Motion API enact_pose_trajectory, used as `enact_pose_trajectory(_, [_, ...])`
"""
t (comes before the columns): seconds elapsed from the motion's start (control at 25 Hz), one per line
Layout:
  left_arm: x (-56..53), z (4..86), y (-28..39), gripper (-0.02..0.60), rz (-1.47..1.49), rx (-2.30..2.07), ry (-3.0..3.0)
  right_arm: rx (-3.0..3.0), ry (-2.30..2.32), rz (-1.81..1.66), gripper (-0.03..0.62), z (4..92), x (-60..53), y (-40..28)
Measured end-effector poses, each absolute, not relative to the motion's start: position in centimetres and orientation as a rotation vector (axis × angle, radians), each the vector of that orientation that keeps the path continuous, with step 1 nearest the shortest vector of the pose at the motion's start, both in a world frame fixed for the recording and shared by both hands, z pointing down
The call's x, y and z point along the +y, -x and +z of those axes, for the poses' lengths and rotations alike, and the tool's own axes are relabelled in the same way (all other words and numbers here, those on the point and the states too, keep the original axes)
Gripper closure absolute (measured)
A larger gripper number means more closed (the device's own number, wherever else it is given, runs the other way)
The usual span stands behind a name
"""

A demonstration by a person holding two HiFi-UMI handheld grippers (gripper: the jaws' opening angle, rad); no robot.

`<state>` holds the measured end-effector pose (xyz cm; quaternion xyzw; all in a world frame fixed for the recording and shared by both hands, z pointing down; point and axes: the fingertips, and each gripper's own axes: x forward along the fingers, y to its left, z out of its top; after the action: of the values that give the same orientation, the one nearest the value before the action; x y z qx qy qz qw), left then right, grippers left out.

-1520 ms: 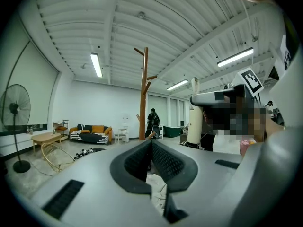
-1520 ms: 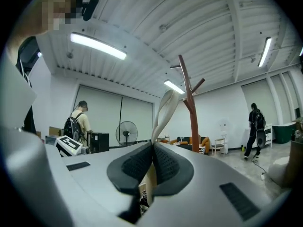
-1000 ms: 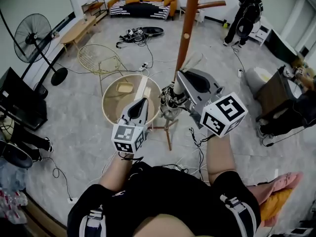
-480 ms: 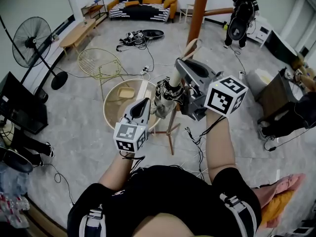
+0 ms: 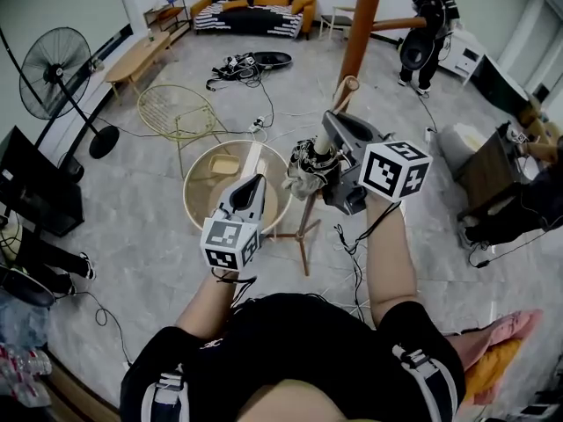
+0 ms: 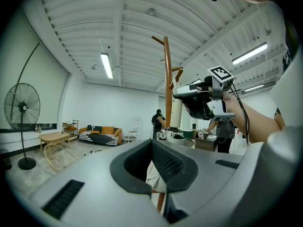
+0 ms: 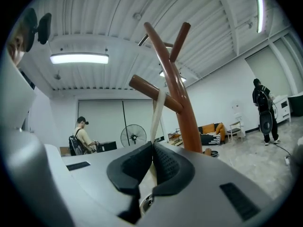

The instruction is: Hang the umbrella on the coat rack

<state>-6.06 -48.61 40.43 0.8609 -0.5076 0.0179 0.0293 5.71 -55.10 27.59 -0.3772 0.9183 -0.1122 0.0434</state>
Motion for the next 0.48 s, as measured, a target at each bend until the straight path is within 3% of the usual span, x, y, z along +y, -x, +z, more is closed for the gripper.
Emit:
enact_pose_trajectory(0.28, [-48.3,41.2,5.9,0.565,0.066,-1.533,-2.668,2.715,1.397,-0.213,0.564,30.2,-56.6,-8.4])
enact_pose_trajectory(0.48, [-48.9,41.4,5.3,0.565,0.074,-1.508,-2.669,2.594,1.493,-0.102,0.502,29.6,-56.1,-10.8])
